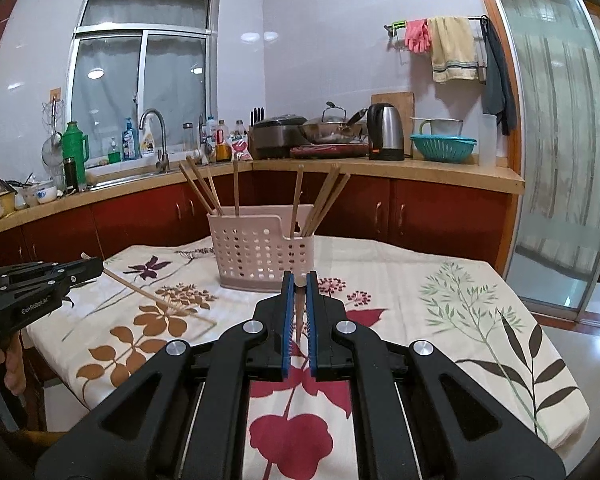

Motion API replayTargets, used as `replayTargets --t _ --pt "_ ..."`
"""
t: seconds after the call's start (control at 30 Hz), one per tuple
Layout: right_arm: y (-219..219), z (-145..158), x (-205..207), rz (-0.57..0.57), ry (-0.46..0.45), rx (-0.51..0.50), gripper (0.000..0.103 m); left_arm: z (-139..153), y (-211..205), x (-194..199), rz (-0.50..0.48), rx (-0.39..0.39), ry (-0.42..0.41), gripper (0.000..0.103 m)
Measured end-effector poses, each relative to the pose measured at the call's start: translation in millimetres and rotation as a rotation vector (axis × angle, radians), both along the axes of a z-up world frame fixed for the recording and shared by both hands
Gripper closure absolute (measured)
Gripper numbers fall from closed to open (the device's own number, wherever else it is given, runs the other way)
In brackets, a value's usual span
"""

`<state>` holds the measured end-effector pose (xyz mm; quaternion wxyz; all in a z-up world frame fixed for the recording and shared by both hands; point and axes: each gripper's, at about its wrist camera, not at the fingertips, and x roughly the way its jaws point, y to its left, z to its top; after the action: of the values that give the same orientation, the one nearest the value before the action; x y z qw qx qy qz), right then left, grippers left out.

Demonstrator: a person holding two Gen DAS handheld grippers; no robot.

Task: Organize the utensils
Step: 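Lift both held chopsticks and carry them over the pink holder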

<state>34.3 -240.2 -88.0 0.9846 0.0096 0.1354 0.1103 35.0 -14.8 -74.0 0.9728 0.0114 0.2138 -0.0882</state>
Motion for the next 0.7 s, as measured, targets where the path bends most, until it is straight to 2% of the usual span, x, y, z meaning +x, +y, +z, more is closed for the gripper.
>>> replayTargets --t 0.3,0.7 --pt "2 13 9 0.006 -0.006 0.003 0.097 14 5 3 0.004 -0.013 -0.01 0.097" --pt "16 27 37 0.018 -0.018 -0.029 0.097 22 6 29 0.006 -0.013 -0.045 0.097"
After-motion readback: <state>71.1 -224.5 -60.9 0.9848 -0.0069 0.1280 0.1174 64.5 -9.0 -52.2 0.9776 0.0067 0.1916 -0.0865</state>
